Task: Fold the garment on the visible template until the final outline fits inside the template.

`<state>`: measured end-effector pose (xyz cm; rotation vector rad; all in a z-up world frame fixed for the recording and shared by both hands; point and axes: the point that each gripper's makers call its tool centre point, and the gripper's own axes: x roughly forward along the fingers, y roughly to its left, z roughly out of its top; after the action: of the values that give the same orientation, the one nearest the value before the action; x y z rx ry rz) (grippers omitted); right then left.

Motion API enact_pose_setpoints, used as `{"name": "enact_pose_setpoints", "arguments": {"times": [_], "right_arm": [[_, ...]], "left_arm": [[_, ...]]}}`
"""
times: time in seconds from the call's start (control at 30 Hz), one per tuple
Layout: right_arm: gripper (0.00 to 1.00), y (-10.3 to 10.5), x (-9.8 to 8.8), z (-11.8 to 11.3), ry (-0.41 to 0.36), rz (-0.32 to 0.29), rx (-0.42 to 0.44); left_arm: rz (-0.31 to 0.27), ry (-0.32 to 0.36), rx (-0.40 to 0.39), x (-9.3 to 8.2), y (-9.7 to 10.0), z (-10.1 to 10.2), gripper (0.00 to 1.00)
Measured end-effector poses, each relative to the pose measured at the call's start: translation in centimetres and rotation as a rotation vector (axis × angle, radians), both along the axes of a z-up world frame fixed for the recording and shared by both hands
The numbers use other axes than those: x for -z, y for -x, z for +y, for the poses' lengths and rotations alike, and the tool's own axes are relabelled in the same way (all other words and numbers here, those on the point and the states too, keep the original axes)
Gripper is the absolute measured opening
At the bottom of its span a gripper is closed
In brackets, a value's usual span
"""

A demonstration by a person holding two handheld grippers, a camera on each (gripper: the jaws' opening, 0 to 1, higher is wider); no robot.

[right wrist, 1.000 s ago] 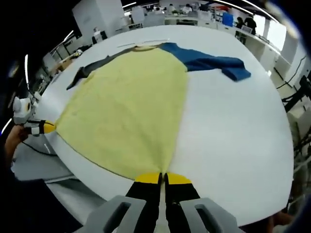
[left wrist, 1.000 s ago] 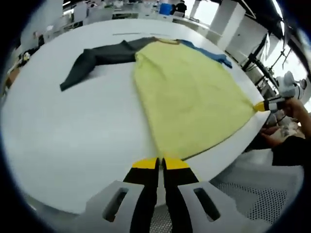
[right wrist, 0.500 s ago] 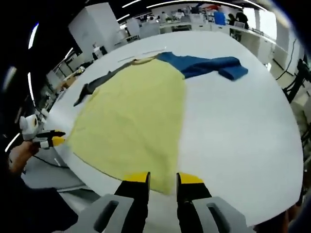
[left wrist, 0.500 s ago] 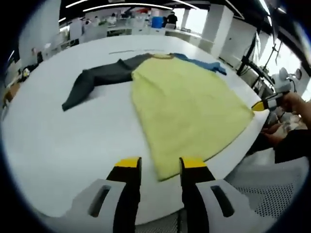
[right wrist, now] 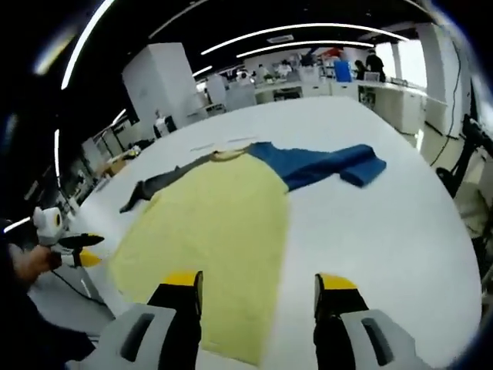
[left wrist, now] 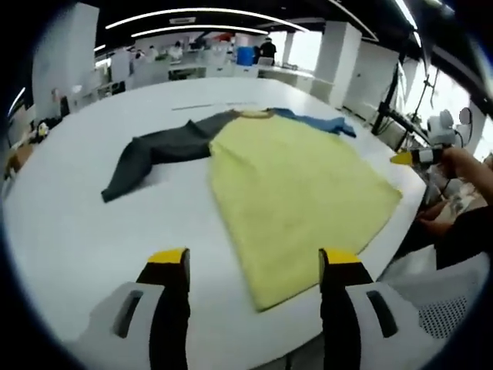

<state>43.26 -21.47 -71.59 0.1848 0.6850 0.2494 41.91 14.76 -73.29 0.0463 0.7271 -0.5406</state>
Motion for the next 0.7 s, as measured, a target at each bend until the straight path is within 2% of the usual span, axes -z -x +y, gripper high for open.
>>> {"name": "enact_pose_setpoints", "arguments": {"times": [0.07,0.37,0.5,0.7], "right_arm": [[0.61,-0.6,0.0,-0.5,-0.002,-0.005,0.015],[0.74,-2.9,0.6,-3.6,0.033,-0.016,0.052],[0.77,-4.6,0.5,-4.7,0.005,-0.037,0.083],[0.72,-7.2,0.5,-7.0,0.053,-0.048,0.133]], "left_arm": [[-0.003,0.005,0.004,-0.1,-0.2,-0.3,0.77],[-0.070,0.029,0.064,-1.7,-1.0,-1.8,0.92],[-0.105,0.032,0.093,-2.8,-1.2,-2.5,0.99],[-0.111,0.016,0.123,-3.3,-1.6,-2.9,0.99]]}}
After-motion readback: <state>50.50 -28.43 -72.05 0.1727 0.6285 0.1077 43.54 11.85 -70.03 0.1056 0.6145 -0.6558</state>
